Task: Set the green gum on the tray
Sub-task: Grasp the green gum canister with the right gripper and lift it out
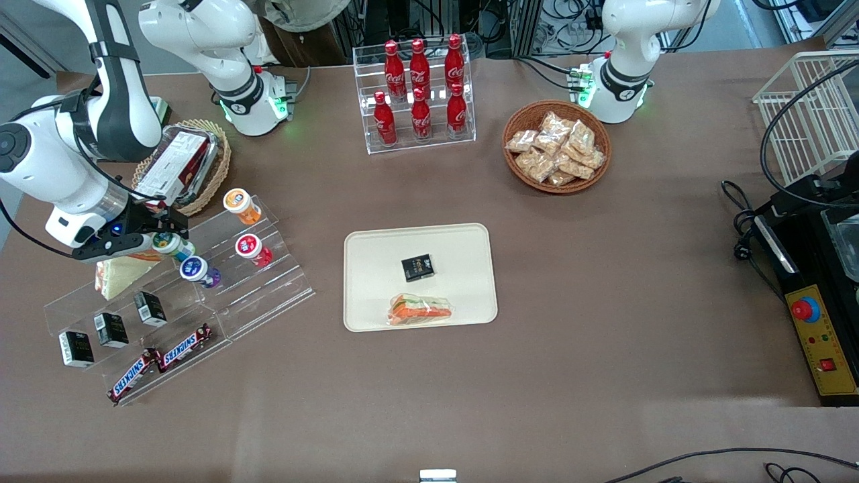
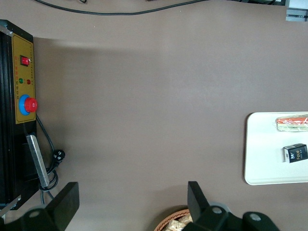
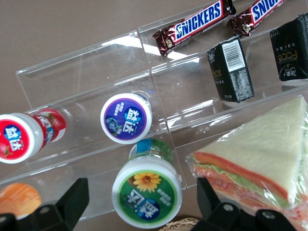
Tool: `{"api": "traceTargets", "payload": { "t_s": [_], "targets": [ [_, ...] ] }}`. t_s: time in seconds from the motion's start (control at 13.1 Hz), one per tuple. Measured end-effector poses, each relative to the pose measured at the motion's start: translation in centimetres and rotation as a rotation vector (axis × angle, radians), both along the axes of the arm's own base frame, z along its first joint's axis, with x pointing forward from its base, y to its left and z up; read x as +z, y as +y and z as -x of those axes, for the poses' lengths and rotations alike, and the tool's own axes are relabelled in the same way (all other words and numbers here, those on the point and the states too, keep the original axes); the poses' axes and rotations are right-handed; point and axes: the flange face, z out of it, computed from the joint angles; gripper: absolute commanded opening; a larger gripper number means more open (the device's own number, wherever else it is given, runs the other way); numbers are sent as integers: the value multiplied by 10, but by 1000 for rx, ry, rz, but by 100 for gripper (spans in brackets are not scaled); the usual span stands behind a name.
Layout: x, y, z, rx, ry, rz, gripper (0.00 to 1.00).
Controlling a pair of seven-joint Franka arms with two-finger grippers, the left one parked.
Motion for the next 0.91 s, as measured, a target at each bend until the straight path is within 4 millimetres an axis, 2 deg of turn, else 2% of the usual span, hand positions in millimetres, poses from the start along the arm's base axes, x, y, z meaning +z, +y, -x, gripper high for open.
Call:
{"api": "traceTargets", "payload": {
  "t_s": [0.08,0.3,0.69,0.84,0.91],
  "targets": [
    [-4,-1,0,-1,1,0,52],
    [-13,-1,0,-3,12,0,2],
    [-12,-1,-1,-3,11,1,2],
    [8,-2,-7,-2,37,-3,2],
    [29,-2,-13,0,61,-6,3]
  ]
}}
